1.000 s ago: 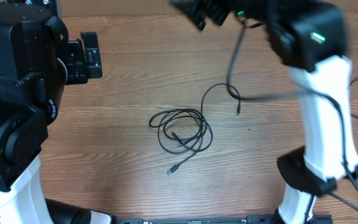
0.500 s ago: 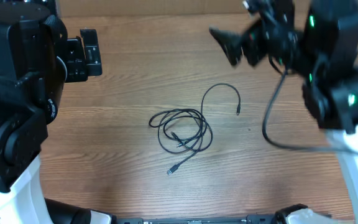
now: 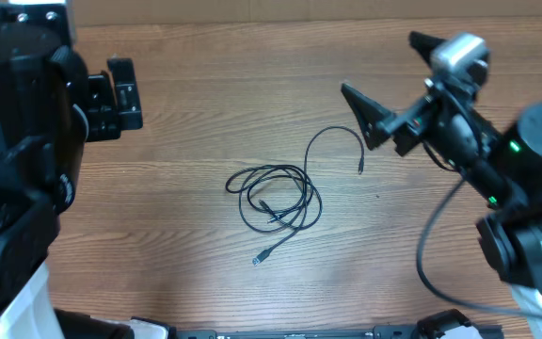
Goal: Untangle cables
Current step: 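Lower the right gripper onto the black cable coil and grasp strands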
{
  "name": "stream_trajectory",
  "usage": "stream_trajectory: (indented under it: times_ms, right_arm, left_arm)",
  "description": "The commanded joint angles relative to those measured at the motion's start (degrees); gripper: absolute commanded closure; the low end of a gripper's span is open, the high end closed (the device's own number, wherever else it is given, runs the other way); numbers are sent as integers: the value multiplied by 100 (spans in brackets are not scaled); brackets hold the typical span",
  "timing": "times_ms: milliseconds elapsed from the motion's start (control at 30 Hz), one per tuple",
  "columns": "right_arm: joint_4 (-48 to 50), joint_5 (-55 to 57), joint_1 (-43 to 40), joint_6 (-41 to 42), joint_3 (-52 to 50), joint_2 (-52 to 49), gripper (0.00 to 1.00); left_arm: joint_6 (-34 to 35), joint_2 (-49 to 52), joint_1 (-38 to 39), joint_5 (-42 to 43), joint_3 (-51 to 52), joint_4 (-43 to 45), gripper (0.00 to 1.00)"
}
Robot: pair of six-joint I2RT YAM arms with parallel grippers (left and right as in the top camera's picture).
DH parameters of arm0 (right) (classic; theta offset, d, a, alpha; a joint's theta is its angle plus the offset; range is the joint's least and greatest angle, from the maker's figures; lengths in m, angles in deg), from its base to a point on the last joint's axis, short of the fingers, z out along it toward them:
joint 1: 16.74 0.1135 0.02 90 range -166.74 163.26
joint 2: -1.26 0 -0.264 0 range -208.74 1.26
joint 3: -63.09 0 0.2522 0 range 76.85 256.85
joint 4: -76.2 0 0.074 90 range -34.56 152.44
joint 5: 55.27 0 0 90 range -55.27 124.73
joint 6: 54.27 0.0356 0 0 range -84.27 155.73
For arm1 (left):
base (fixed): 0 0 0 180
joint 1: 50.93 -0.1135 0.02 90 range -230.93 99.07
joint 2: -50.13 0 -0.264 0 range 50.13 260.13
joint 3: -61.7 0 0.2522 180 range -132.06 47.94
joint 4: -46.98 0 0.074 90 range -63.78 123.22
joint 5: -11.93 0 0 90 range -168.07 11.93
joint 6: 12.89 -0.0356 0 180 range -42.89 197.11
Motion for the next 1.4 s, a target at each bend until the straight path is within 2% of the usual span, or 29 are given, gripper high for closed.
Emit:
stream_trajectory:
  times_ms: [0, 133, 400, 500, 567, 733, 1033, 1233, 1367]
  right_arm:
    - [-269, -9, 149, 363, -295, -621, 0]
    - [-796, -452, 457, -365, -413, -1451, 0]
    - [-699, -1943, 719, -400, -413, -3130, 0]
    - [-638, -2059, 737, -404, -413, -3526, 18]
    - [-680, -2020, 763, -407, -413, -3744, 20]
    - [-1038, -1980, 776, -732, -415, -3991, 22]
    - [-2177, -1554, 826, -2579, -463, -4015, 22]
    - [-2039, -1377, 828, -2608, -699, -4026, 20]
    - [-1917, -1379, 828, -2605, -844, -4183, 23]
  left_arm:
    - [63, -157, -24, -63, -50, 9, 0]
    - [61, -162, -24, -33, -50, -31, 0]
    - [57, -160, -24, -37, -50, -52, 0]
    - [57, -160, -24, -37, -50, -61, 0]
    - [55, -160, -24, -37, -50, -74, 0]
    - [37, -160, -24, -42, -50, -79, 0]
    - [39, -155, -24, -42, -50, -138, 0]
    - [39, -155, -24, -39, -50, -162, 0]
    - [39, -155, -24, -39, -50, -186, 0]
